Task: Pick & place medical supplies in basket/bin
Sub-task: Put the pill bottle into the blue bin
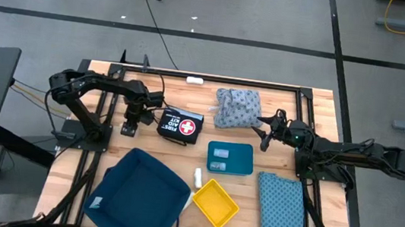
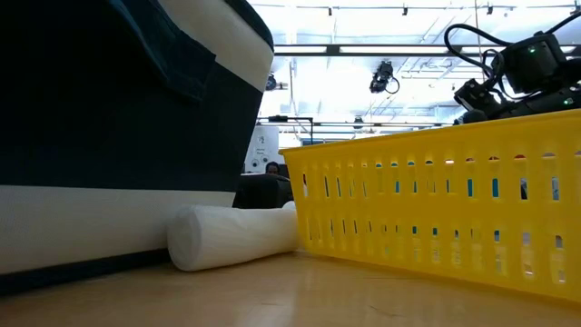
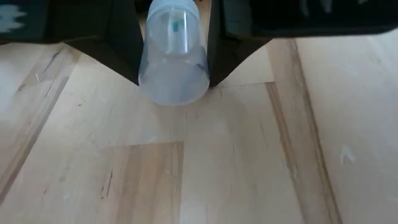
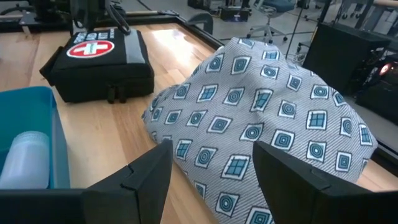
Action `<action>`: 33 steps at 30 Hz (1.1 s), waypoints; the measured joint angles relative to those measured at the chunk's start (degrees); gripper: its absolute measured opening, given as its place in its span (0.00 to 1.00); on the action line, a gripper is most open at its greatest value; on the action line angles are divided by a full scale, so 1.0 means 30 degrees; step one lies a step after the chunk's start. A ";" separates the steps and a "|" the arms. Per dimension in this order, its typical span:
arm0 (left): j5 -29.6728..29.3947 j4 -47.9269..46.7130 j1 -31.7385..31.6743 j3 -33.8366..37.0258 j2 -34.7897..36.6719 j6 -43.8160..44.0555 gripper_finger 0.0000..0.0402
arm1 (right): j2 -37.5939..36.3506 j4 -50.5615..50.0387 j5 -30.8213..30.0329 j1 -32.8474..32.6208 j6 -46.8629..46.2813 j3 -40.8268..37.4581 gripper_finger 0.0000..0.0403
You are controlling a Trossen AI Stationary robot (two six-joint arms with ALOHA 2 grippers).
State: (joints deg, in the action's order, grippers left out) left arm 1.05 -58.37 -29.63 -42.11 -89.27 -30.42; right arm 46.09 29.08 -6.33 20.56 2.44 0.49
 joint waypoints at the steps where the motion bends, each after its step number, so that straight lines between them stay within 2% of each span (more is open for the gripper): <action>1: -0.0036 0.0000 0.0003 0.0000 0.0000 0.0326 0.31 | 0.0004 0.0132 0.0014 0.0000 0.0000 0.0003 0.58; 8: -0.0851 -0.0100 0.0007 -0.0007 0.0428 0.3351 0.31 | 0.0004 0.0537 0.0229 0.0000 -0.0022 -0.0001 0.58; 21: -0.0856 0.0265 -0.0036 -0.1694 0.4055 0.6221 0.31 | 0.0001 0.1031 0.0852 0.0000 -0.0095 0.0006 0.58; 27: -0.0859 0.3089 -0.0029 -0.1880 0.6573 0.8393 0.31 | 0.0007 0.1131 0.1248 0.0000 -0.0090 0.0007 0.58; 33: -0.0849 0.8201 0.0182 -0.1880 0.8836 1.0100 0.31 | 0.0007 0.1313 0.1487 0.0000 -0.0080 0.0005 0.58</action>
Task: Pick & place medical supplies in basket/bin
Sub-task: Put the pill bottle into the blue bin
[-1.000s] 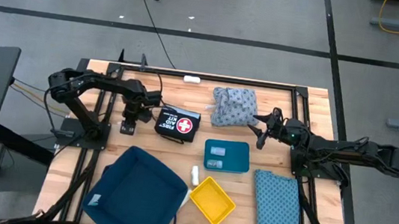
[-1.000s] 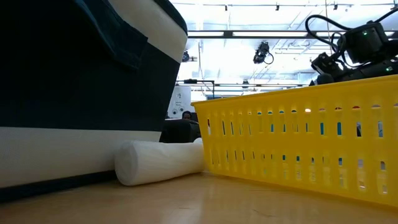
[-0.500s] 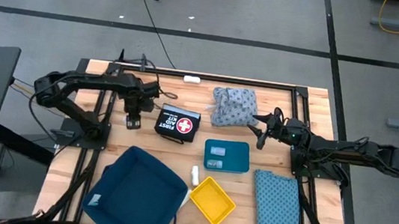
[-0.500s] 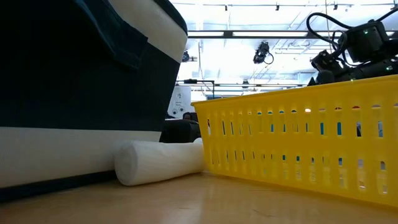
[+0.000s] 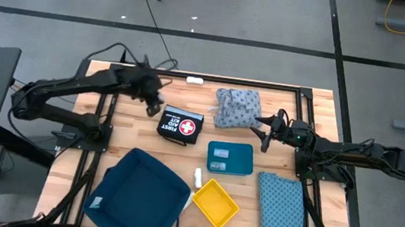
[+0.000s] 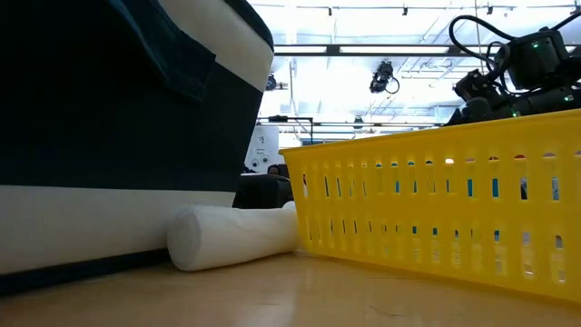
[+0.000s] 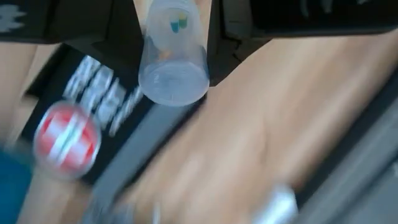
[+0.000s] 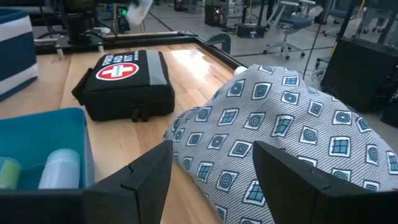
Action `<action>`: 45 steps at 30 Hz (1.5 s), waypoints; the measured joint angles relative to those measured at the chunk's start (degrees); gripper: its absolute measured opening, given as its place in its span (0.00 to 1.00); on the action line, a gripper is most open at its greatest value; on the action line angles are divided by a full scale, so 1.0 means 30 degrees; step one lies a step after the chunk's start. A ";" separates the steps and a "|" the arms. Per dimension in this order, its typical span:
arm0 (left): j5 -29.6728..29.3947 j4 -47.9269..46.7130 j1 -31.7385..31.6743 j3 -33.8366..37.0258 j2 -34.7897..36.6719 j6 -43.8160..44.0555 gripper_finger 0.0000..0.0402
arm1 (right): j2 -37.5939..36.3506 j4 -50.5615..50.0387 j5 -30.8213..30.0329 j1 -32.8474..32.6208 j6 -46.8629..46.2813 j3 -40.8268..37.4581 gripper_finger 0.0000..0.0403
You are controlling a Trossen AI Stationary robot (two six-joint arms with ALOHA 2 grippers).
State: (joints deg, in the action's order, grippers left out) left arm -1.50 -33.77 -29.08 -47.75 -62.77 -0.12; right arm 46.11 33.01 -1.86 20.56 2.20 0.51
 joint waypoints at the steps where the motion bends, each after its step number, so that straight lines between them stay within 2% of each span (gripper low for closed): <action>1: -0.0003 0.0892 0.0089 0.0000 0.0234 0.0190 0.31 | 0.0000 -0.0007 0.0097 0.0000 0.0000 -0.0005 0.58; 8: -0.0423 0.7264 0.1085 0.0564 0.0570 0.0880 0.31 | 0.0000 -0.0044 0.0692 -0.0036 -0.0452 -0.0004 0.58; 11: -0.0355 1.1620 0.1451 0.2503 0.0558 0.1913 0.31 | 0.0000 -0.0045 0.1075 -0.0044 -0.0655 -0.0004 0.58; 15: -0.0596 1.9695 0.2118 0.5746 0.0555 0.3038 0.31 | -0.0004 0.0046 0.1142 -0.0044 -0.0813 -0.0006 0.58; 19: -0.1755 2.6242 0.2851 0.8624 0.0552 0.2909 0.31 | 0.0000 0.0357 0.1142 -0.0036 -0.0801 -0.0004 0.58; 22: -0.2798 2.9445 0.3583 1.0283 0.0560 0.2500 0.31 | 0.0000 0.0664 0.1135 -0.0036 -0.0801 0.0001 0.58; 26: -0.3454 3.1454 0.4685 1.1782 0.0548 0.2039 0.31 | 0.0000 0.0956 0.1135 -0.0036 -0.0784 0.0000 0.58; 31: -0.3526 3.1611 0.5798 1.1941 0.0191 0.1504 0.31 | -0.0007 0.1225 0.1128 -0.0036 -0.0648 0.0002 0.58; 36: -0.3017 3.1212 0.6353 1.0894 -0.0921 0.0994 0.31 | 0.0000 0.1329 0.1128 -0.0036 -0.0863 0.0002 0.58; 45: -0.0184 3.0298 0.6302 0.7647 -0.4537 0.0713 0.31 | 0.0000 0.1370 0.1084 -0.0036 -0.0954 0.0000 0.58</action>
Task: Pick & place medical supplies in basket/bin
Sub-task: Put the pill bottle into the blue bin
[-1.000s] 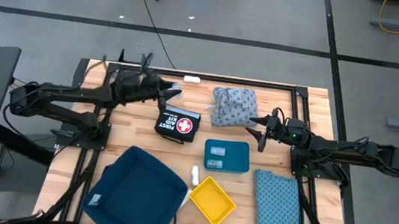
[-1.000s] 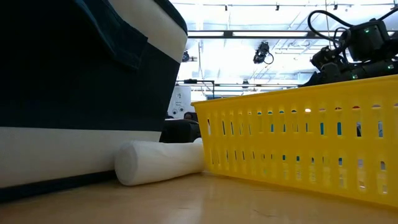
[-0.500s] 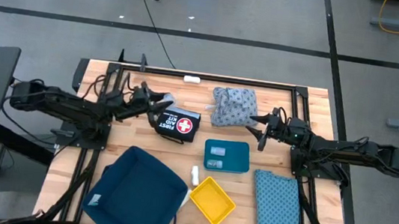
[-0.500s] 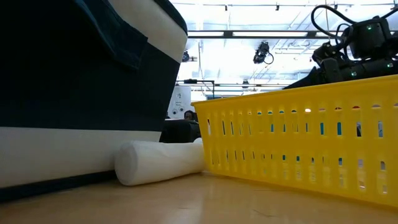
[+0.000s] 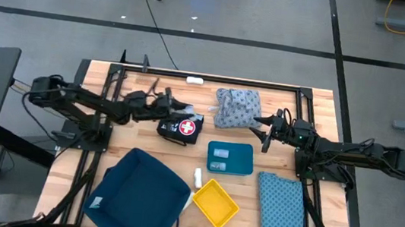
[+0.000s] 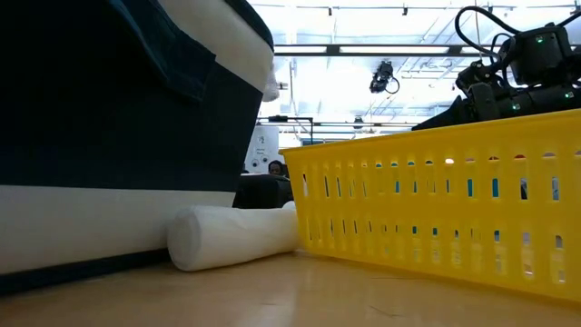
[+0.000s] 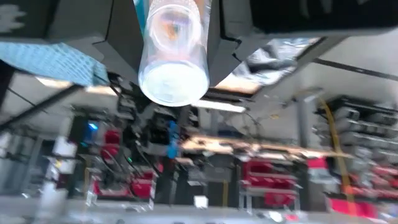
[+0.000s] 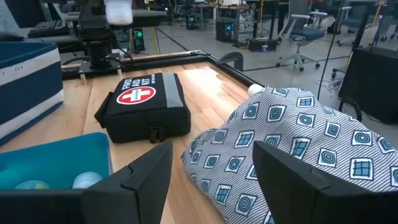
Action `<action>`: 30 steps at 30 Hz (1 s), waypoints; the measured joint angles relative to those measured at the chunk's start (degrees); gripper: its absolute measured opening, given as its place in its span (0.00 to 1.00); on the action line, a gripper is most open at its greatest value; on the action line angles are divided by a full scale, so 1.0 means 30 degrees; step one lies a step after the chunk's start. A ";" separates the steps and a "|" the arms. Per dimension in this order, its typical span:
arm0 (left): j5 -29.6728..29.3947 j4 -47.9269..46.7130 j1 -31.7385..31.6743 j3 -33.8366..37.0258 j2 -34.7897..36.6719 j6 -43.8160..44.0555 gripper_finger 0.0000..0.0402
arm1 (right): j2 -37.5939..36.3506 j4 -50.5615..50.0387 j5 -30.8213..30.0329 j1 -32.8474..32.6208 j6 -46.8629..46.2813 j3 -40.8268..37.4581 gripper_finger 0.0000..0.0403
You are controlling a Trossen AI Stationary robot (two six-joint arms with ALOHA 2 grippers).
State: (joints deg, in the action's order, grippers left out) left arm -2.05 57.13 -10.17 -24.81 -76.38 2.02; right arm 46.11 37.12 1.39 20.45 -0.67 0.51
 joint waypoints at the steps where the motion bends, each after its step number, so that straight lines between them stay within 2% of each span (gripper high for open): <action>1: 0.0350 -0.0326 -0.0007 -0.0484 -0.0460 -0.0001 0.31 | -0.0003 0.0000 0.0000 0.0000 0.0000 -0.0001 0.58; 19: 0.9243 -0.7452 -0.0233 -0.8760 -0.6580 -0.0788 0.31 | 0.0000 -0.0157 0.0027 0.0000 0.0119 -0.0001 0.58; 22: 1.0236 -0.7973 -0.0233 -0.9866 -0.7523 -0.0984 0.31 | 0.0000 -0.0175 0.0036 0.0000 0.0160 0.0001 0.58; 30: 1.4638 -0.8010 -0.0233 -1.2116 -0.9853 -0.0269 0.31 | 0.0000 -0.0187 0.0036 0.0007 0.0257 0.0001 0.58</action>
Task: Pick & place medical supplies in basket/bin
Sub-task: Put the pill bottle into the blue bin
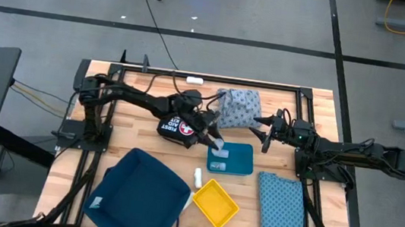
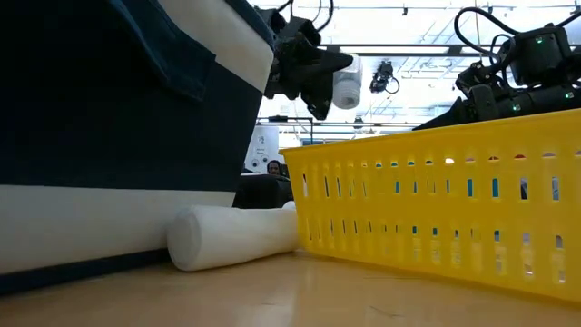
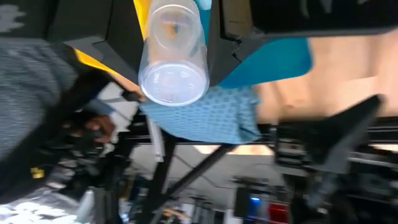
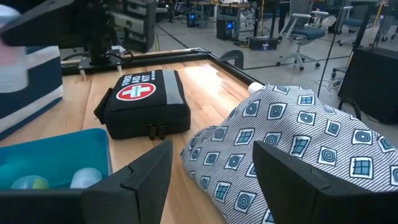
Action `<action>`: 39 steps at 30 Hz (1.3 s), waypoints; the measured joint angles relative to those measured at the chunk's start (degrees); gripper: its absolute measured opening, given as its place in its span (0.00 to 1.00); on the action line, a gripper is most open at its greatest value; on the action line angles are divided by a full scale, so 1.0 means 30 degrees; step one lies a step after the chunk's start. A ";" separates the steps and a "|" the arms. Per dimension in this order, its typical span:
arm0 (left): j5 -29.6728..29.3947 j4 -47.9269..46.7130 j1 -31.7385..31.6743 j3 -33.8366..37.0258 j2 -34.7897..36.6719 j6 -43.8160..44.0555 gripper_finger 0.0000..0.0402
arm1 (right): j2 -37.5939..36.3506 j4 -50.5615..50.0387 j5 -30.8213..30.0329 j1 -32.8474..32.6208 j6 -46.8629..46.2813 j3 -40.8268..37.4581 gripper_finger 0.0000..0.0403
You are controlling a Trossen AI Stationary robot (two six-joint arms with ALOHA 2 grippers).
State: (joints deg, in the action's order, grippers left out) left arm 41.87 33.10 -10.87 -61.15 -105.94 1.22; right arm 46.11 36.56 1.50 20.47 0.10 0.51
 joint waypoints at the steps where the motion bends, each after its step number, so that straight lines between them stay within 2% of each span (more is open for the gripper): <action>1: 0.0461 -0.0006 0.0007 -0.0216 -0.0238 0.0181 0.31 | 0.0000 -0.0007 0.0000 0.0000 0.0071 -0.0004 0.58; 8: 0.2531 0.0001 0.0146 -0.1717 -0.1921 0.0788 0.31 | 0.0000 -0.0108 -0.0087 0.0000 0.0115 -0.0003 0.58; 12: 0.2528 -0.0006 0.0138 -0.2132 -0.2533 0.0566 0.31 | 0.0000 -0.0130 -0.0109 0.0000 0.0115 0.0000 0.58; 17: 0.1132 0.0007 0.0074 -0.2183 -0.2613 0.0141 0.31 | -0.0007 -0.0122 -0.0109 0.0001 0.0115 -0.0007 0.58; 21: 0.0887 0.0369 -0.0133 -0.2183 -0.2613 0.0232 0.31 | -0.0002 -0.0128 -0.0109 0.0005 0.0115 -0.0002 0.58; 25: -0.0537 0.0090 -0.0165 -0.2183 -0.2613 0.0136 0.31 | -0.0001 -0.0134 -0.0103 0.0000 0.0115 -0.0007 0.58; 35: -0.4959 -0.3504 0.0674 -0.2175 -0.2613 -0.2189 0.31 | 0.0000 -0.0148 -0.0095 0.0000 0.0100 0.0000 0.58; 39: -0.5833 -0.3860 0.1259 -0.2175 -0.2613 -0.2420 0.31 | -0.0003 -0.0278 -0.0095 0.0000 0.0059 0.0000 0.58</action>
State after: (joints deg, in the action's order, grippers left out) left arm 24.37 21.52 -7.10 -67.68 -113.78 -6.04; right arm 46.10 35.73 1.21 20.47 0.28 0.51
